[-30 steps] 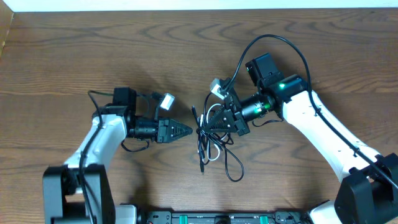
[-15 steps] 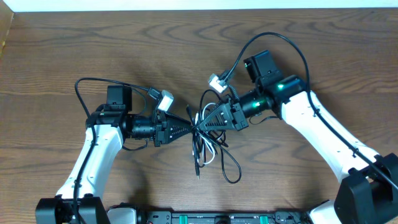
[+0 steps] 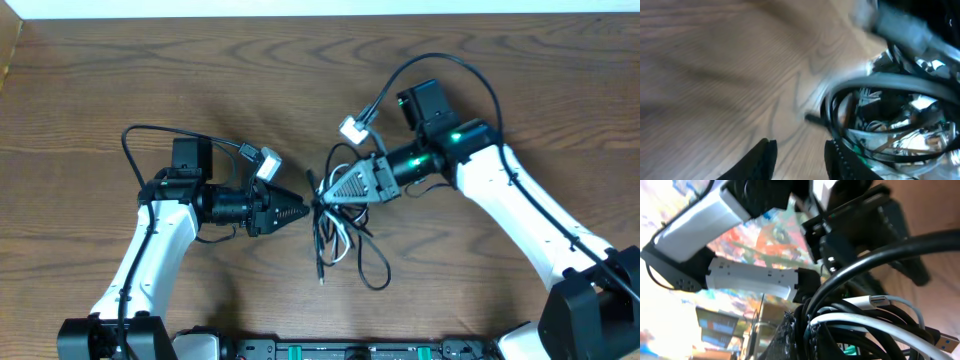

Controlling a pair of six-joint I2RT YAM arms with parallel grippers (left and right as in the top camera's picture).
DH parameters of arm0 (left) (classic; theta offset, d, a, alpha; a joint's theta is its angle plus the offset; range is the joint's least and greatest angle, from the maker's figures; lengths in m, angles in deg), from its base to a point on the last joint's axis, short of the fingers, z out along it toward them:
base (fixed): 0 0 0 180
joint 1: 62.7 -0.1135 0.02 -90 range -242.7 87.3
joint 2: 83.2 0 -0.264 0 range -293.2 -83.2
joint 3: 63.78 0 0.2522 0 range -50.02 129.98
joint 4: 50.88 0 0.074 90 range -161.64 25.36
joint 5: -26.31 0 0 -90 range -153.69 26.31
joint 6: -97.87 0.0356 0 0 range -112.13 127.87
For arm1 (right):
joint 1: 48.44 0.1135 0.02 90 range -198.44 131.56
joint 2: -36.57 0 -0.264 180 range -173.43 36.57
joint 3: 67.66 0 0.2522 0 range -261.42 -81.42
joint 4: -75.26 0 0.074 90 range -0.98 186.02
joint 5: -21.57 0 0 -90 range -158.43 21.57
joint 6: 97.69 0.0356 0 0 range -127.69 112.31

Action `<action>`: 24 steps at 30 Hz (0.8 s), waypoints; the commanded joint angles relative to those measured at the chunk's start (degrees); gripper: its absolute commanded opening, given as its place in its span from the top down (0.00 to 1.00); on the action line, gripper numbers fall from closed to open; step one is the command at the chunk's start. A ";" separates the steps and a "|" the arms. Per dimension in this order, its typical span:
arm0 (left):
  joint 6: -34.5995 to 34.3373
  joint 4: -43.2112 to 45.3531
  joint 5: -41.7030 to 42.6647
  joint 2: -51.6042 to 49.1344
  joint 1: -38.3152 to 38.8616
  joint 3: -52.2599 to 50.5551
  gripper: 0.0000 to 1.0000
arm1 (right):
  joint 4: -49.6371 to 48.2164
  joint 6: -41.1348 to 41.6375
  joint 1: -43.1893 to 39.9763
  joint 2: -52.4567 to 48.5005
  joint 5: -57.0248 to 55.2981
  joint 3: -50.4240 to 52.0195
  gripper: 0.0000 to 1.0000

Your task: Untangle cables

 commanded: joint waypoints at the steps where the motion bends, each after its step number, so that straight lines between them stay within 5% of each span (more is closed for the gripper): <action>1: -4.61 1.90 -1.62 0.24 0.02 -0.33 0.59 | -0.04 2.19 -1.25 0.00 1.97 -0.07 0.99; 5: -19.58 7.10 -1.60 0.24 0.02 -0.33 0.59 | -0.87 2.14 -1.18 0.00 1.97 -0.09 0.99; 8: -42.97 11.82 -1.60 0.24 0.02 -0.33 0.59 | -1.53 2.36 -1.18 0.00 1.97 -0.07 0.99; 14: -73.53 12.37 -1.57 0.24 0.02 -0.33 0.59 | -1.53 2.34 -1.22 0.00 1.95 -0.09 0.99; 24: -92.21 4.74 -0.98 0.24 2.73 -0.33 0.59 | -1.99 2.34 -1.20 0.00 1.97 -0.09 0.99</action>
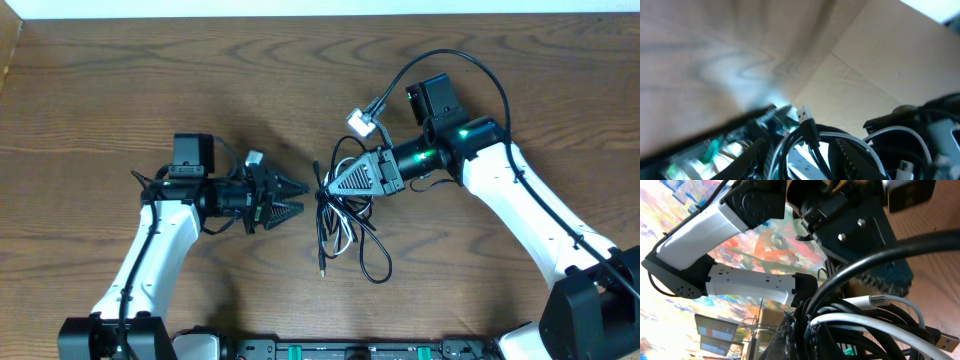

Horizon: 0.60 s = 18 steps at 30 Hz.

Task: Untangle cables
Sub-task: 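Move the open left gripper right to the hanging cables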

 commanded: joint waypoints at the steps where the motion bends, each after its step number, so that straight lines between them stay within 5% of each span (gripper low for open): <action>1: -10.93 -0.59 0.48 0.24 1.84 -0.20 0.59 | -0.22 0.31 0.11 0.00 2.14 -0.07 0.99; 9: -25.70 -0.48 0.48 0.24 6.25 -0.20 0.59 | -0.85 0.28 0.15 0.00 2.14 -0.09 0.99; 18: -32.09 10.19 0.48 0.24 6.93 -0.20 0.60 | -2.97 0.09 1.46 0.00 2.14 -0.09 0.99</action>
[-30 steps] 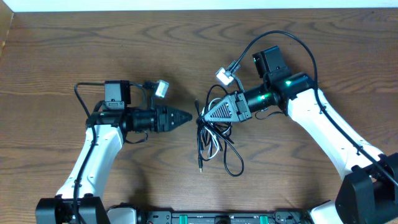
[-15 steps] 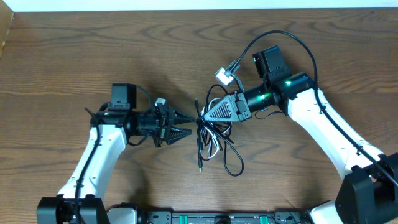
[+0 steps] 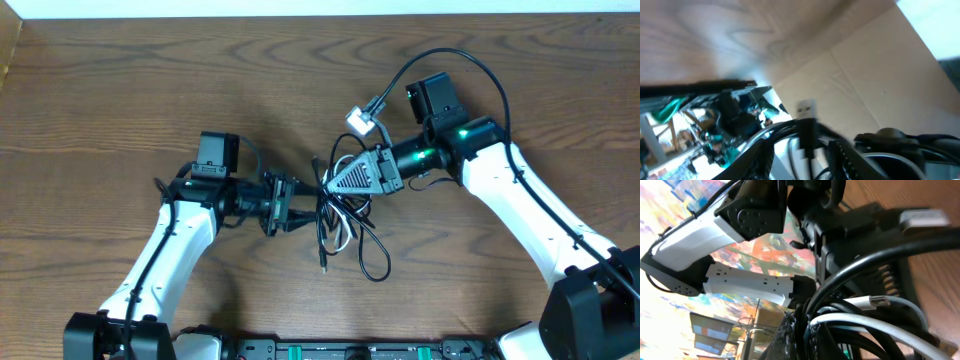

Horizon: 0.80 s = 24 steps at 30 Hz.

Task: Untangle cables
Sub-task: 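Move the open left gripper right to the hanging cables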

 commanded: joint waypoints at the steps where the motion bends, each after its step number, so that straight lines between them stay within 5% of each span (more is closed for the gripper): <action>1: -4.42 4.22 0.44 0.24 0.22 -0.11 0.60 | -0.87 0.07 1.11 0.00 2.29 -0.09 0.99; 3: -4.85 5.53 0.44 0.24 0.22 -0.11 0.60 | -1.05 0.07 1.16 0.00 2.32 -0.07 0.99; 8: -4.52 5.49 0.50 0.24 0.22 -0.11 0.90 | -1.05 0.09 1.05 0.00 2.29 -0.09 0.99; 12: -3.23 5.46 2.08 0.24 0.22 -0.11 0.92 | -1.05 0.07 1.03 0.00 2.29 -0.07 0.99; 18: -1.84 5.49 6.16 0.24 0.22 -0.11 0.83 | -1.27 0.07 1.05 0.00 2.27 -0.07 0.99; 24: 3.74 5.46 6.56 0.24 0.22 -0.11 0.50 | -1.25 0.09 0.61 0.00 1.38 -0.07 0.99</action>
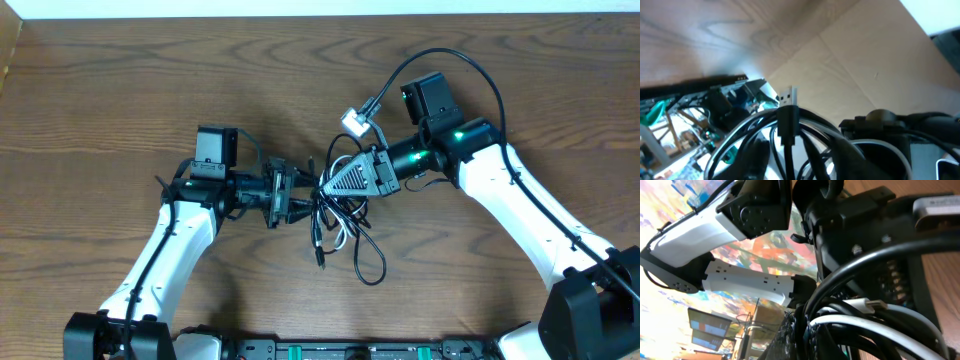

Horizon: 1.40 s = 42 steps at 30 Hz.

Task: Untangle cables
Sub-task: 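Move the open left gripper right to the hanging cables, then close the left gripper on a cable strand below the right gripper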

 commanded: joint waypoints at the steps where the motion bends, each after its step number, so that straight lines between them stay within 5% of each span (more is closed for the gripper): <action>1: 4.31 0.04 2.16 0.24 0.20 0.02 0.49 | -0.15 0.07 -0.44 0.00 1.40 -0.07 0.99; 10: 4.42 -0.09 7.10 0.24 0.20 0.02 0.50 | -0.15 0.07 -0.72 0.00 1.25 -0.09 0.99; 16: 3.50 -0.09 7.45 0.24 0.20 0.02 0.72 | -0.15 0.04 -0.61 0.00 1.22 -0.09 0.99; 19: 2.86 -0.07 7.34 0.24 0.20 0.02 0.91 | -0.13 0.04 -0.61 0.00 1.25 -0.09 0.99; 24: 3.43 -0.07 -0.37 0.24 0.20 0.02 0.92 | -0.11 0.04 -0.59 0.00 -0.37 -0.09 0.98; 37: 26.49 -0.37 -24.22 0.24 0.17 0.02 0.92 | 7.28 0.04 6.56 0.00 -32.76 -0.07 0.98; 42: 28.79 -3.41 -28.41 0.15 0.13 0.02 0.92 | 8.24 2.05 11.54 0.00 -42.40 0.33 0.99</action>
